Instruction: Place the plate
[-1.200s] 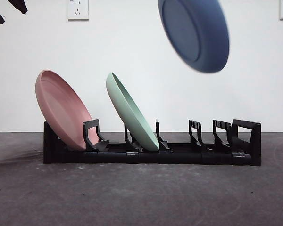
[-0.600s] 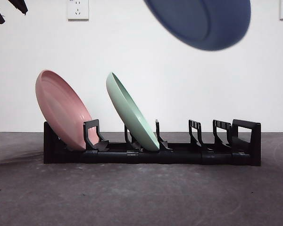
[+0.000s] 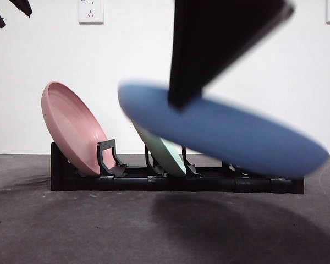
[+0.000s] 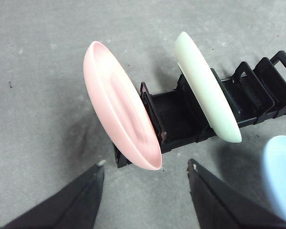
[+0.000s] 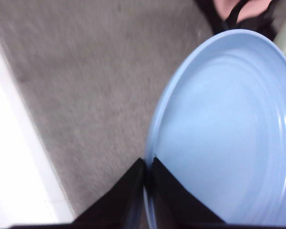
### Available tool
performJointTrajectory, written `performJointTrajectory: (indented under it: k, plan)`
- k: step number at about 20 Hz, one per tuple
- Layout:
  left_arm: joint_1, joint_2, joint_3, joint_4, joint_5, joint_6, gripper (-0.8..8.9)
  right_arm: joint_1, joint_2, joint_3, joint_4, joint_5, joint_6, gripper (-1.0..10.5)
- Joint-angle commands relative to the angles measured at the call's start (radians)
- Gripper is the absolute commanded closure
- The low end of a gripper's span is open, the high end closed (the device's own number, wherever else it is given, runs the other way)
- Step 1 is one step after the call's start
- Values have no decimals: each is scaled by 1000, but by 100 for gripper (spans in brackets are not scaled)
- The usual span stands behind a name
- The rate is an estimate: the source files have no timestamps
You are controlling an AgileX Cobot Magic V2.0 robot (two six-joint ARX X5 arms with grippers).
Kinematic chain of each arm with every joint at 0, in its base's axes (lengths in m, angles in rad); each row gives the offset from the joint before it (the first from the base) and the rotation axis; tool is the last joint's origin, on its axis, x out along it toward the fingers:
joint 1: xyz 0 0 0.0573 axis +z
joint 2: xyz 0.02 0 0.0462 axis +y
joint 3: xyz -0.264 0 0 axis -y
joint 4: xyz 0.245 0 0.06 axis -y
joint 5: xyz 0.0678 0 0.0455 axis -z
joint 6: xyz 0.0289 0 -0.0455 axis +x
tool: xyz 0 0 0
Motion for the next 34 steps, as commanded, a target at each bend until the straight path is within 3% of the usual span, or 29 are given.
performJointTrajectory:
  k: [1,7,16,26,30,34]
  plan:
    - [-2,9,23,9,-2,-3,532,11,87,5,37,0,-31,930]
    - [-2,9,23,8,-2,-3,532,1,271,5,196,-25,-164,930]
    - [-2,9,23,10,-2,-3,532,-97,409,6,330,-42,-365,930]
    - [-2,9,23,11,-2,-3,532,-103,414,6,257,-155,-348,926]
    - [-2,9,23,11,-2,-3,532,-80,410,10,219,-143,-294,727]
    - [-2,9,23,10,-2,-3,532,-50,383,64,116,-103,-269,695]
